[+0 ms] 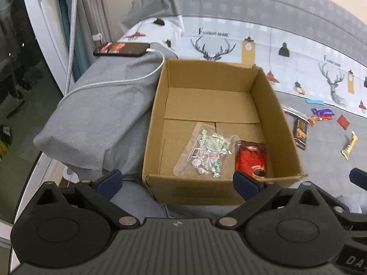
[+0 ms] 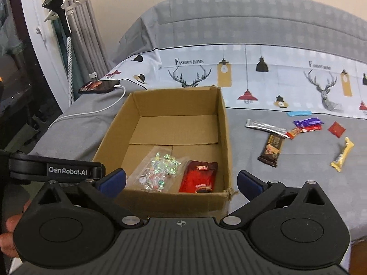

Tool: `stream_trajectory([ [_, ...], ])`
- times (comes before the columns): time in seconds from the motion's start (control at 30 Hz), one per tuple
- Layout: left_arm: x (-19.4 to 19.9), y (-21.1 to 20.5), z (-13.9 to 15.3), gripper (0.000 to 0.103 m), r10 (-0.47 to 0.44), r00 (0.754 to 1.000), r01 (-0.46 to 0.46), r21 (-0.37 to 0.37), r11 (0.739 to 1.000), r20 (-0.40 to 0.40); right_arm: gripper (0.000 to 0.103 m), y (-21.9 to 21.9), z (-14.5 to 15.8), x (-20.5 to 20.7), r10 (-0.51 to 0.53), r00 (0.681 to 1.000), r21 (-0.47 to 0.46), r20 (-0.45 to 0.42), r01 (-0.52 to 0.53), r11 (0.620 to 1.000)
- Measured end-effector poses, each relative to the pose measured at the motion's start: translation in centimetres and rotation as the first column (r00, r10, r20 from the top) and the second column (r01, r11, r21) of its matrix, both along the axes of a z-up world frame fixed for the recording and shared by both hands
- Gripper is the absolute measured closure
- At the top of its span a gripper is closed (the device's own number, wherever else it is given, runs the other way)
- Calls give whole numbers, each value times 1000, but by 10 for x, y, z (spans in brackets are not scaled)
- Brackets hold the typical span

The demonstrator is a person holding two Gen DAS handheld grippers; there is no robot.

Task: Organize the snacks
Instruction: 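Open both tools to drop the candy bag and coffee pouch into the box, then move both tools back toward the remaining snacks on the bed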

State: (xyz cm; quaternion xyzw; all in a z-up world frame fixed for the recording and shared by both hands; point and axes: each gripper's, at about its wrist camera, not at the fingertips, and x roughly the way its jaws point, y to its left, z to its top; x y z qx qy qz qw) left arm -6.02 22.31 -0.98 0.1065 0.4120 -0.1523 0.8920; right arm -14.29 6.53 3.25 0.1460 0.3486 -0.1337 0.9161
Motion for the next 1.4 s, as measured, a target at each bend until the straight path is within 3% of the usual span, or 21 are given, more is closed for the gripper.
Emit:
stream_trajectory([
  [0.53,-52,9,8,1,-31,998,30,19,999,53,0,20,24,-52,34,995,-44,91,-30,999],
  [1.03,-57,1,8,1,-57,997,54,48,997,59,0,19,27,-61,21,994,-40,109,-17,999],
  [1.4,-53,-25,-5,1,-108,994,103,125,987,32,0,1,15,-60,-19,996,15,92,18,1000],
])
